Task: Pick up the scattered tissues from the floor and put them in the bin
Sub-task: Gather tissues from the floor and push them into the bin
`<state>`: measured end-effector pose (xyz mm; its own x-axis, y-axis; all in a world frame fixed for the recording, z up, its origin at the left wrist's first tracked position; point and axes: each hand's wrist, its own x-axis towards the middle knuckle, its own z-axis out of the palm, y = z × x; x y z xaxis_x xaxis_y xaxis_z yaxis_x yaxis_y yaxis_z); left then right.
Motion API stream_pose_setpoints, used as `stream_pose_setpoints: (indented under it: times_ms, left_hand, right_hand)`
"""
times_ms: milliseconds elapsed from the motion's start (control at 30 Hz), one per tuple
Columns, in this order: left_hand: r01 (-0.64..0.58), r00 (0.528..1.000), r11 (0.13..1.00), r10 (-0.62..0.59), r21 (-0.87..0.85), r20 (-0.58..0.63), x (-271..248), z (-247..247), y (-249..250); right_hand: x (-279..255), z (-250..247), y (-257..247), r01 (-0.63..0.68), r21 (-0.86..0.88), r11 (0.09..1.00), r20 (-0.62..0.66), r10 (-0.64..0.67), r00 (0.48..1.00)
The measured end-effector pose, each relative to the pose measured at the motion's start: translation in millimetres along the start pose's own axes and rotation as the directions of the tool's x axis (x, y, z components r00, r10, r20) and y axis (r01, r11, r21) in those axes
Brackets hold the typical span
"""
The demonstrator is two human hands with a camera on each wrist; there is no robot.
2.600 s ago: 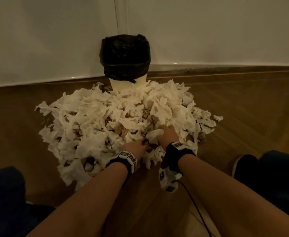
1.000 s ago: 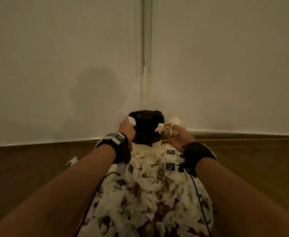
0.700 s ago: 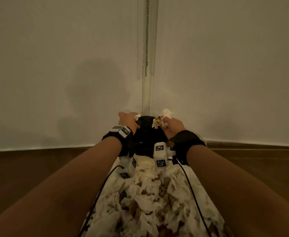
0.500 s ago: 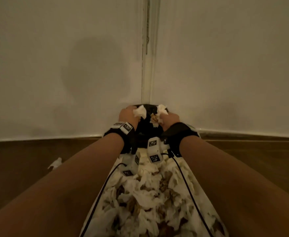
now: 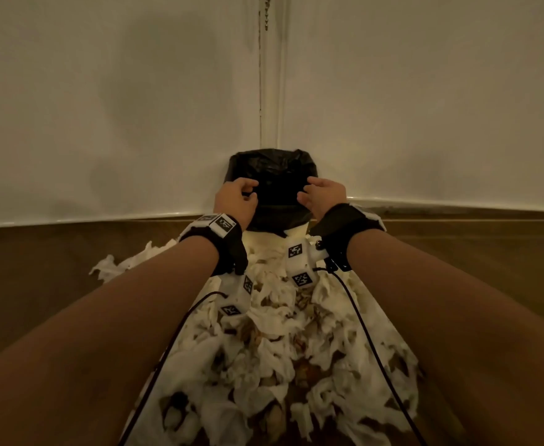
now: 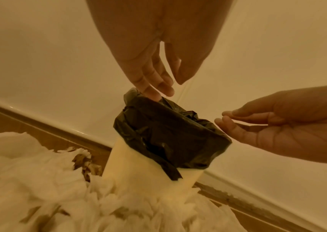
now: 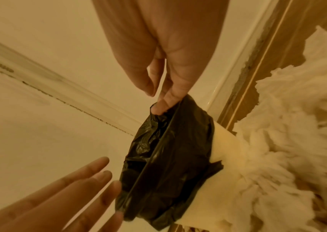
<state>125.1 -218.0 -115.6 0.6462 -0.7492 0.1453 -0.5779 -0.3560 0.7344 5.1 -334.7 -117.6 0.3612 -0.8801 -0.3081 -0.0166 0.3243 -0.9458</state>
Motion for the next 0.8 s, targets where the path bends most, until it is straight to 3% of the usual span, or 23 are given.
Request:
stream_pose_setpoints:
  times_ms: [100, 267, 367, 500, 600, 700, 800]
  left_hand:
    - [0.010, 1.000, 1.000, -0.010, -0.022, 0.026, -27, -3, 1]
    - [0.096, 0.993, 0.994, -0.092, -0.049, 0.079, -81, 4, -7]
    - [0.124, 0.979, 0.992, -0.124, 0.012, 0.162, -119, 17, -17]
    - [0.158, 0.929, 0.978, -0.193, 0.135, 0.316, -168, 39, -42]
    - [0.172, 0.884, 0.963, -0.244, 0.206, 0.399, -204, 61, -55]
    - [0.141, 0.835, 0.955, -0.256, 0.260, 0.486, -235, 75, -67]
    - [-0.006, 0.778, 0.932, -0.223, 0.362, 0.588, -254, 87, -76]
  right_hand:
    - [-26, -17, 8, -0.060, 0.235, 0.970, -0.061, 0.076, 0.995]
    - [-77, -40, 47, -0.045, -0.020, 0.999, -0.145, 0.041, 0.989]
    - [-103, -58, 83, -0.112, -0.120, 0.986, -0.156, 0.093, 0.983]
    - [-137, -81, 137, -0.216, -0.420, 0.881, -0.156, 0.165, 0.974]
    - [-165, -97, 171, -0.289, -0.504, 0.814, -0.163, 0.239, 0.957]
    - [-188, -104, 195, -0.374, -0.528, 0.762, -0.192, 0.322, 0.927]
    - [-203, -105, 208, -0.377, -0.599, 0.706, -0.202, 0.322, 0.925]
